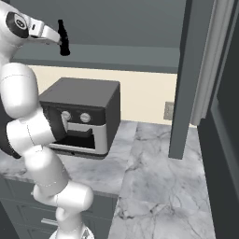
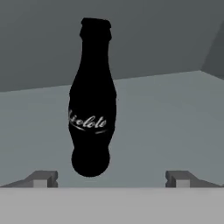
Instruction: Pick the can, bottled drink from the counter and place them in the open cabinet.
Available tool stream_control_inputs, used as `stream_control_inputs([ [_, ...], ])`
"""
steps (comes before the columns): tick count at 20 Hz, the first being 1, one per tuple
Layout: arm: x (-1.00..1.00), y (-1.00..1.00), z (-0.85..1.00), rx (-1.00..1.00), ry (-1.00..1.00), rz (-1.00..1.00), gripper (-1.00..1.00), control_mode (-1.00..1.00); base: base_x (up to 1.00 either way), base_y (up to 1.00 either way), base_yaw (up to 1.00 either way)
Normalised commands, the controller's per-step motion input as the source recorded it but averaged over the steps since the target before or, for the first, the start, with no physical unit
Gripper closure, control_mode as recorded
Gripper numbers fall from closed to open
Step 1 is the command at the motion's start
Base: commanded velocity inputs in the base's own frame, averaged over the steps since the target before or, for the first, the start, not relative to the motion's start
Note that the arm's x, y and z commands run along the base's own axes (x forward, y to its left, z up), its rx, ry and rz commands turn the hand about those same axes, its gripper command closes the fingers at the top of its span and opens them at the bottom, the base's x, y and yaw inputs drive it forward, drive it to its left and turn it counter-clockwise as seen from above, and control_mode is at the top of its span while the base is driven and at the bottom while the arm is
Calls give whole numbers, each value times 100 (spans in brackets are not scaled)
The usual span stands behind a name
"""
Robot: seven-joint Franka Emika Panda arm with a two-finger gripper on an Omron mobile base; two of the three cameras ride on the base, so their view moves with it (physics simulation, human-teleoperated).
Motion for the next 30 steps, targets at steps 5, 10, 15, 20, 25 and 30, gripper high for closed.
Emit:
stream_control_inputs([
  [5, -98, -21, 2, 0, -11, 0, -100, -100, 0, 0, 0],
  [10, -100, -36, 0, 0, -9, 10, -100, -100, 0, 0, 0],
  [15, -100, -57, 0, 4, 0, 34, -100, -100, 0, 0, 0],
  [20, -100, -44, 0, 9, 4, 42, -100, -100, 0, 0, 0],
  [25, -100, -18, -5, 3, 16, -1, -100, -100, 0, 0, 0],
  [30, -58, -5, -56, 0, 36, -37, -100, -100, 0, 0, 0],
])
